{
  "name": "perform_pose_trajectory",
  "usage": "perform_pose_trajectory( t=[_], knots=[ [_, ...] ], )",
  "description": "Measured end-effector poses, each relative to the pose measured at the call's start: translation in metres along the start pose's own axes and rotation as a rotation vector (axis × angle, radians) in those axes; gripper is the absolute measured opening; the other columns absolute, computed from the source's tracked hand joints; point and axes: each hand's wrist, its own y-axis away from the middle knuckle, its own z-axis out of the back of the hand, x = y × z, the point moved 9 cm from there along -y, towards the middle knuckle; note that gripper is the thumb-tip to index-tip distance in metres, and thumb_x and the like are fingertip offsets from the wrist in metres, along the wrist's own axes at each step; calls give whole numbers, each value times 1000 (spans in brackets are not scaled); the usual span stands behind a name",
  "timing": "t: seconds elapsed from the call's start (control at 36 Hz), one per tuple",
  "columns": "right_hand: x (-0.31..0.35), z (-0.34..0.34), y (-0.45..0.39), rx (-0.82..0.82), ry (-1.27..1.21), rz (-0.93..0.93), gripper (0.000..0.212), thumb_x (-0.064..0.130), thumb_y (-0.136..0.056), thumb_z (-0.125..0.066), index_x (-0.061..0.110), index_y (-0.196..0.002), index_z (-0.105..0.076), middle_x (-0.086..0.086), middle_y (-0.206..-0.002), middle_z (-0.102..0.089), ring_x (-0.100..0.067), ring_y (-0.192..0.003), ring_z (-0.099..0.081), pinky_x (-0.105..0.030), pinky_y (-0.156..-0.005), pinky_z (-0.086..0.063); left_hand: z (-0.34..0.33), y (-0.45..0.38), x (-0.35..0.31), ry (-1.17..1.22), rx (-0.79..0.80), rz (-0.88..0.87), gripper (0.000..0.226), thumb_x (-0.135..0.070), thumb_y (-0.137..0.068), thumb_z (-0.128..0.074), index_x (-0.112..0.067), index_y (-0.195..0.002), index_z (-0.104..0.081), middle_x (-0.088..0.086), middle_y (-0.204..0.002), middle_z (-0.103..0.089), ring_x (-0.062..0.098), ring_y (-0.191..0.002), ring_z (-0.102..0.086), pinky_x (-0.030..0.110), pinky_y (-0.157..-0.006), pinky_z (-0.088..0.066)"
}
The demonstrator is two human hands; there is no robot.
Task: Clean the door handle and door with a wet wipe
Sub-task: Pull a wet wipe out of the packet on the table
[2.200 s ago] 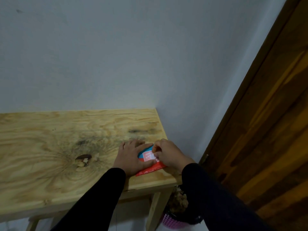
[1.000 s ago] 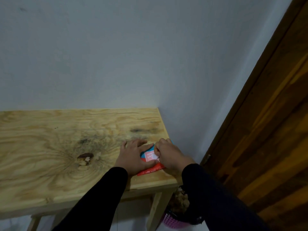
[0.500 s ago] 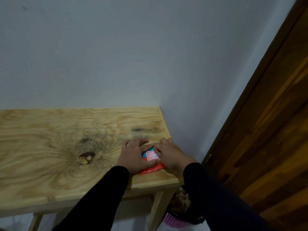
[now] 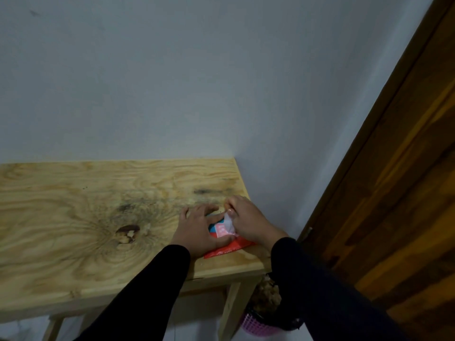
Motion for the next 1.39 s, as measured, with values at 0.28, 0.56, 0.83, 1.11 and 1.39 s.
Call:
perform_pose_trajectory(
  t=[0.28,0.56,0.83,1.11,1.39],
  knots=[
    [18,64,-11,-267,-183,-58,11,4,-94,-37,13,-88,-40,-8,-85,-50,-22,-78,-47,-28,-58,-26,-4,-1,2,-14,46,14,90,-89,-58,-25,-49,-138,-38,-13,-148,-30,12,-138,-22,46,-115,1],
    [13,104,-18,-414,-249,-84,12,5,-95,-34,14,-87,-38,4,-72,-42,-22,-71,-47,-29,-60,-35,-4,-2,3,-7,19,11,91,-89,-57,-25,-49,-137,-39,-15,-146,-33,9,-137,-25,47,-115,-1],
    [11,168,-16,-800,-398,-97,14,8,-93,-32,19,-87,-36,-3,-81,-50,-32,-79,-57,-45,-69,-52,-1,-1,1,-19,12,-4,92,-88,-56,-23,-46,-136,-42,-11,-146,-35,11,-137,-25,47,-113,-1],
    [-9,107,-13,-544,-340,-151,6,20,-94,-47,16,-93,-43,6,-71,-49,-23,-73,-54,-34,-65,-46,-3,0,-1,-31,23,-25,94,-88,-59,-16,-47,-141,-34,-10,-147,-32,13,-137,-23,49,-113,-1],
    [-29,-17,4,-72,42,-151,34,26,-80,-67,19,-67,-37,-3,-84,-44,-21,-80,-45,-27,-65,-28,-3,0,-2,-27,18,-43,116,-101,-42,-11,-45,-141,-34,-9,-149,-31,13,-139,-21,51,-112,0]
  ],
)
